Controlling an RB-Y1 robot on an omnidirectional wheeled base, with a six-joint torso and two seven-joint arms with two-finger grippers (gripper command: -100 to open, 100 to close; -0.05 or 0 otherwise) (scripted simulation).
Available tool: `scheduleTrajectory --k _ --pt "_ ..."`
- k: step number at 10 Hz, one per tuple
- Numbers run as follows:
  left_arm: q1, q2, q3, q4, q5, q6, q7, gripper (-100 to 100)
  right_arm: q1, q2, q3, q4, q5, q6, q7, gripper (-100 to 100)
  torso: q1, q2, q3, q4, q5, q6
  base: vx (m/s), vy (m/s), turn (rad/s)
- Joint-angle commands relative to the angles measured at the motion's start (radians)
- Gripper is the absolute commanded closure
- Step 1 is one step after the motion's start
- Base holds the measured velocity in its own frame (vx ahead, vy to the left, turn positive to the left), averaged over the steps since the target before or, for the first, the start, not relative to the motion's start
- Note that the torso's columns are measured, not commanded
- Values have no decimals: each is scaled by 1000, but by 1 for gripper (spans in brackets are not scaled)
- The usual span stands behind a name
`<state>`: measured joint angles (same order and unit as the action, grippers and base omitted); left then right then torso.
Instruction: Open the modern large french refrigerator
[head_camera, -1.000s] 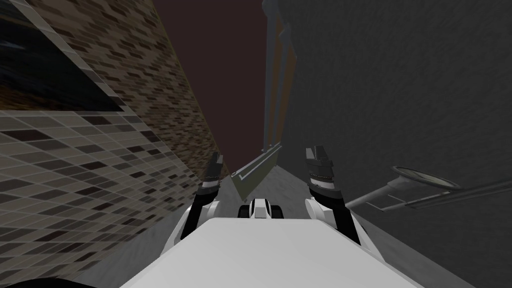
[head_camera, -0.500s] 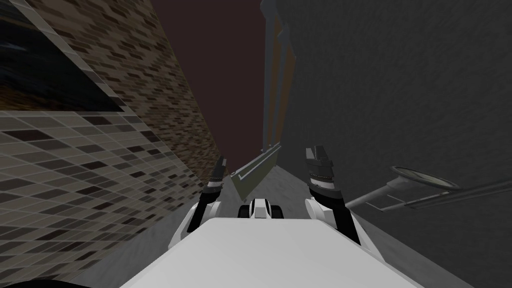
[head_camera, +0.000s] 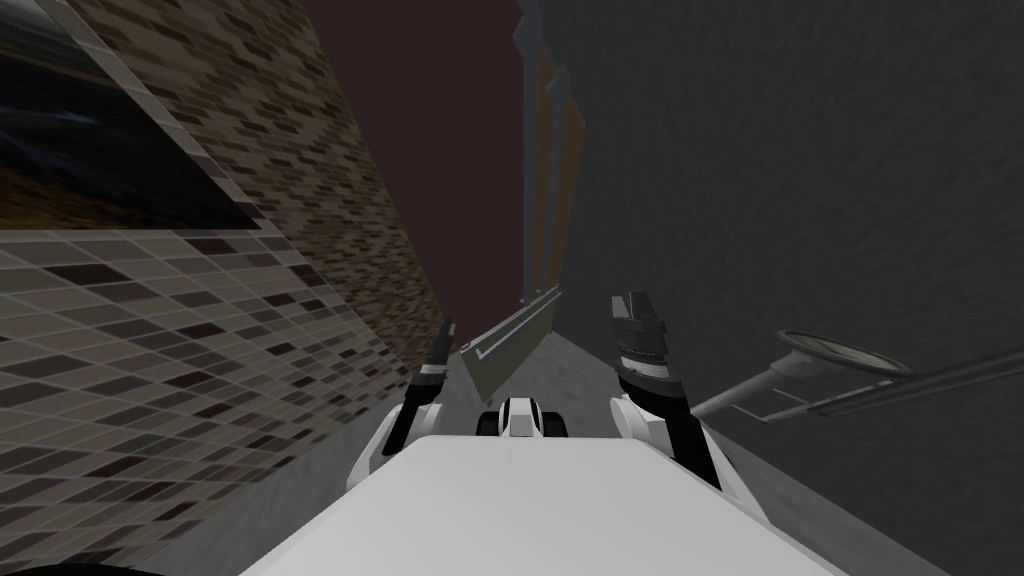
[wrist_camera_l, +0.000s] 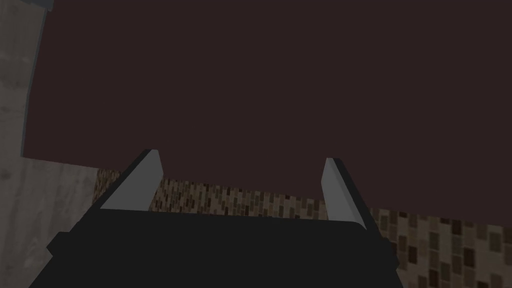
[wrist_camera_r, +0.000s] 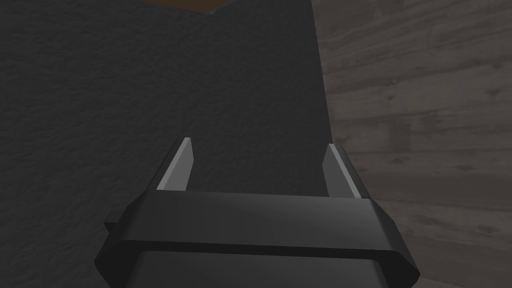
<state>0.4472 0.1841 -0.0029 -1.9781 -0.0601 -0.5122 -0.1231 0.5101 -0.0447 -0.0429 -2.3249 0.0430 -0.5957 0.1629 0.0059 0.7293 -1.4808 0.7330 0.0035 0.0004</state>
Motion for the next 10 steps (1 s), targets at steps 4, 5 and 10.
scheduleTrajectory --k 4,5,10 --pt "-22 5 -1 125 -4 10 -3 -100 0 0 0 0 0 0 0 0 0 -1 -1 -1 0 1 -3 -12 5" --pt "-22 5 -1 125 -4 10 -3 -100 0 0 0 0 0 0 0 0 1 -3 -2 -2 1 1 -5 -16 -7" --pt "-46 3 2 229 -7 9 -4 -100 0 0 0 0 0 0 0 0 3 -6 -3 -3 2 1 -2 -13 4"
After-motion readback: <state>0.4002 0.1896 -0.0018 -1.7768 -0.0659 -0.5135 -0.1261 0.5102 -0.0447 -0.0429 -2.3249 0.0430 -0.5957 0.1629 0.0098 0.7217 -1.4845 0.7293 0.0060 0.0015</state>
